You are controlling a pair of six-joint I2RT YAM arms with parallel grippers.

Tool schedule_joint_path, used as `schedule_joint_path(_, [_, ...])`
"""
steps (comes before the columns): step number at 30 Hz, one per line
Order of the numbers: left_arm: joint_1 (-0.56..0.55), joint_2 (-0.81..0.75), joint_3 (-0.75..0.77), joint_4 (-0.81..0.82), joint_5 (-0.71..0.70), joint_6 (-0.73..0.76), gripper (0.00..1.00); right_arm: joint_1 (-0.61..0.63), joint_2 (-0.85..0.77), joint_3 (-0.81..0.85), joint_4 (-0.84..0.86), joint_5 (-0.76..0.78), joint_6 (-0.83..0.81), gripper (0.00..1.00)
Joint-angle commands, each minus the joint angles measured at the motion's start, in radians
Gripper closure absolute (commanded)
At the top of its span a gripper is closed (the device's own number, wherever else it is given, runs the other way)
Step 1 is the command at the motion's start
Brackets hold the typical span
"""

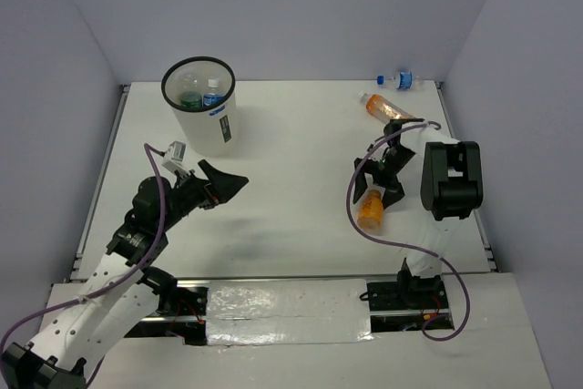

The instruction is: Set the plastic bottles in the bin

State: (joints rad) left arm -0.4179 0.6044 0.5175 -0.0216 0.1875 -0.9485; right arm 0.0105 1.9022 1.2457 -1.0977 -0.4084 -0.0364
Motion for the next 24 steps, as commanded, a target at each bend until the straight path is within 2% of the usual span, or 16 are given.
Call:
schedule_joint_path(1, [-0.005,-0.015,-0.011,0.077,-0.008,-0.009,0.01,-0.003,0.043,0.031,-0.053,-0.05,0.033,0.0])
schedule_joint_path(7, [-0.01,0.018,-0.02,0.121,0.018,-0.016,0.01,-0.001,0.089,-0.011,-0.005,-0.049,0.082,0.01])
schedule_joint_path(10, [-0.012,0.028,-0.024,0.143,0.03,-0.016,0.01,-0.003,0.1,-0.015,0.001,-0.059,0.093,0.06])
schedule_joint_path(20, [-0.027,0.112,-0.027,0.267,0.122,-0.038,0.01,-0.032,0.087,0.023,0.025,-0.107,0.098,0.53])
schedule_joint_path(22, [-0.036,0.144,-0.057,0.36,0.17,-0.076,0.01,-0.03,0.072,0.061,0.021,-0.133,0.073,0.62])
schedule_joint_path(23, [-0.053,0.196,-0.089,0.481,0.212,-0.126,0.01,-0.029,0.049,0.12,0.019,-0.16,0.046,0.67])
schedule_joint_path(24, [-0.053,0.196,-0.089,0.482,0.213,-0.127,0.01,-0.029,0.04,0.147,0.019,-0.161,0.046,0.67])
